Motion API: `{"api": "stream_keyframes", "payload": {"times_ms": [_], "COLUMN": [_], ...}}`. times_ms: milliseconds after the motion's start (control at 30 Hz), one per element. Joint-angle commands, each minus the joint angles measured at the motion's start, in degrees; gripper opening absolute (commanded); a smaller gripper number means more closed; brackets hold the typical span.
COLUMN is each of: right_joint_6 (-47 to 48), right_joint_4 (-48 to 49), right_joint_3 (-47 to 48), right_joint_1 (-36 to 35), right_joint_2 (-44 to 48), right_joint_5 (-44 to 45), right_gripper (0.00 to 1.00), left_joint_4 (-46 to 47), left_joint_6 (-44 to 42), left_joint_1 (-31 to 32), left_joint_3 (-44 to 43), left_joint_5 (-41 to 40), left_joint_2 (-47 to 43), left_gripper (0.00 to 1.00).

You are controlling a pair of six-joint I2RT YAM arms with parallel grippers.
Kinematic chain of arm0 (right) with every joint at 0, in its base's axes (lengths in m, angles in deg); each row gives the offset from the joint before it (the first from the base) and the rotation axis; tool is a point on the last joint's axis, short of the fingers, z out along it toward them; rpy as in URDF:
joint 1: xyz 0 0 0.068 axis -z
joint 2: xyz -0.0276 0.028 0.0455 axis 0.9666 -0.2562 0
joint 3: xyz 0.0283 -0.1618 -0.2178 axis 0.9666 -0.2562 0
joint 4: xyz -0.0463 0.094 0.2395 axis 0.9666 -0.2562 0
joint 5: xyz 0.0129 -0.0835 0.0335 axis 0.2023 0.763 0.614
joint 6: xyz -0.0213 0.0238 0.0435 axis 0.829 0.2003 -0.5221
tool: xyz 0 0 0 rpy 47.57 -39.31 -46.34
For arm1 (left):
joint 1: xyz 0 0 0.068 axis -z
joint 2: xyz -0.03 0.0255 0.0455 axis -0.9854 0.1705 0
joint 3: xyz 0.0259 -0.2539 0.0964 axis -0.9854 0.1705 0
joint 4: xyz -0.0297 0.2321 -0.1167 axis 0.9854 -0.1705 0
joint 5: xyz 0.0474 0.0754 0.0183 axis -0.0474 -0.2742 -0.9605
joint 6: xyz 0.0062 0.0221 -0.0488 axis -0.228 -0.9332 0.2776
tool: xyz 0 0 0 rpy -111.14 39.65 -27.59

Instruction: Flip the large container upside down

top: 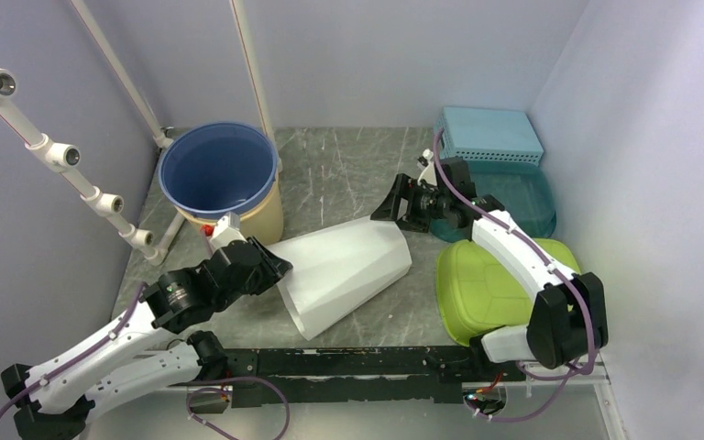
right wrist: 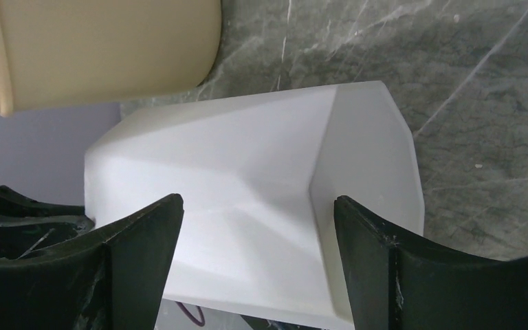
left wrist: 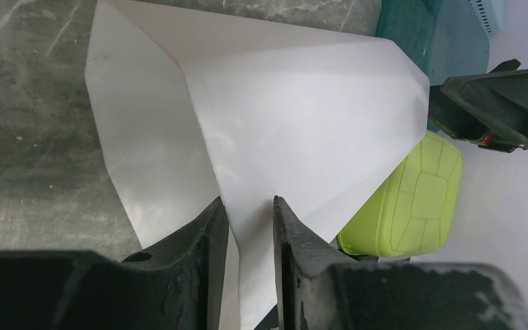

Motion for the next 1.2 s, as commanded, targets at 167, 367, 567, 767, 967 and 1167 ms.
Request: {"api": "stream_keyframes", "payload": {"times_ms": [167, 367, 567, 767, 967, 1167], "right_joint_6": [-4.7, -5.4, -5.1, -5.0, 4.0, 9.0], "right_joint_4": [10.2, 10.4, 9.1, 9.1, 2.5, -2.3], "right_joint_3": [0.5, 0.2, 1.3, 3.0, 8.3, 12.5], "right_joint_1": [-0.9, -0.9, -1.0, -1.1, -4.0, -8.4], "right_joint_2": [7.9, 11.2, 12.7, 13.8, 11.6, 9.0], "right_joint_5": [-10.7, -11.6, -12.0, -14.2, -15.2, -12.4], "right_gripper": [0.81, 0.80, 0.79, 0.79, 0.79, 0.79], "left_joint_4": [4.4, 8.5, 12.5, 18.0, 22.1, 24.7], "left_joint_6": [-3.8, -4.4, -5.6, -7.3, -9.0, -10.4], "left_joint_1": [0.4, 0.4, 0.4, 0.4, 0.4, 0.3], "left_joint_3": [3.0, 4.7, 5.1, 5.5, 5.3, 4.6], "left_joint_5": [7.6, 9.6, 12.1, 15.3, 18.0, 20.0], "left_joint_2": [2.4, 2.5, 4.9, 8.6, 12.1, 15.2], "left_gripper": [0.31, 0.32, 0.33, 0.34, 0.35, 0.35]}}
